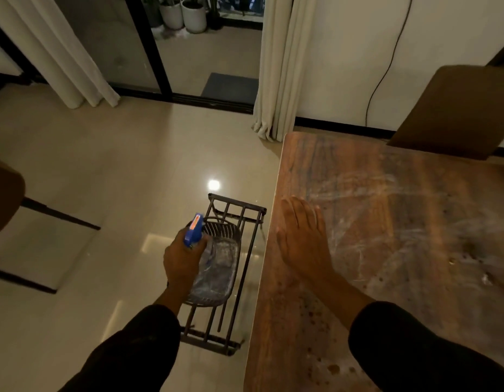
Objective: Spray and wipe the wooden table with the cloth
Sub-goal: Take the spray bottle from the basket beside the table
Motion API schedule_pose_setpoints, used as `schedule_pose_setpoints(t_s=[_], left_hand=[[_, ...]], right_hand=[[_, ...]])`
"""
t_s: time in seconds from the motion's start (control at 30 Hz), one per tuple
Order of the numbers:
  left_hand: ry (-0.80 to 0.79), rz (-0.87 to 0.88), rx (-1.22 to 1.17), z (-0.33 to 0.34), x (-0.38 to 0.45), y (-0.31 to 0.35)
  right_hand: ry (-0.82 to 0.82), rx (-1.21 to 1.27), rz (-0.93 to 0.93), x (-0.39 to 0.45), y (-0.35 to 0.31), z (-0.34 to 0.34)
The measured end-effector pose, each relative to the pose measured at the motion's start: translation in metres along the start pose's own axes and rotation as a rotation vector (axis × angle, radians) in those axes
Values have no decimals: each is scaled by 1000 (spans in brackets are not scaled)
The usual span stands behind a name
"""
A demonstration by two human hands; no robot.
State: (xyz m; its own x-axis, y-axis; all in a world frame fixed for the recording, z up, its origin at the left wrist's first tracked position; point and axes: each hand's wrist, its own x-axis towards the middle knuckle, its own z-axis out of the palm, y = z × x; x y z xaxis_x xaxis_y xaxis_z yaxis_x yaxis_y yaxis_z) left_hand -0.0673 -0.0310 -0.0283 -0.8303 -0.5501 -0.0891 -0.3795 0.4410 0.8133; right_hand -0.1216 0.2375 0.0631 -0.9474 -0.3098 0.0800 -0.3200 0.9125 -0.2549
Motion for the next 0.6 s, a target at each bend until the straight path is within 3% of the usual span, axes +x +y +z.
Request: schedule_pose_setpoints(t_s=[0.27, 0.6], left_hand=[[20, 394, -25, -39, 30, 174], [-307, 642, -246, 32, -18, 385]], right_hand=[[137, -35, 66, 24, 6, -117], [386, -68, 234, -1, 68, -271]])
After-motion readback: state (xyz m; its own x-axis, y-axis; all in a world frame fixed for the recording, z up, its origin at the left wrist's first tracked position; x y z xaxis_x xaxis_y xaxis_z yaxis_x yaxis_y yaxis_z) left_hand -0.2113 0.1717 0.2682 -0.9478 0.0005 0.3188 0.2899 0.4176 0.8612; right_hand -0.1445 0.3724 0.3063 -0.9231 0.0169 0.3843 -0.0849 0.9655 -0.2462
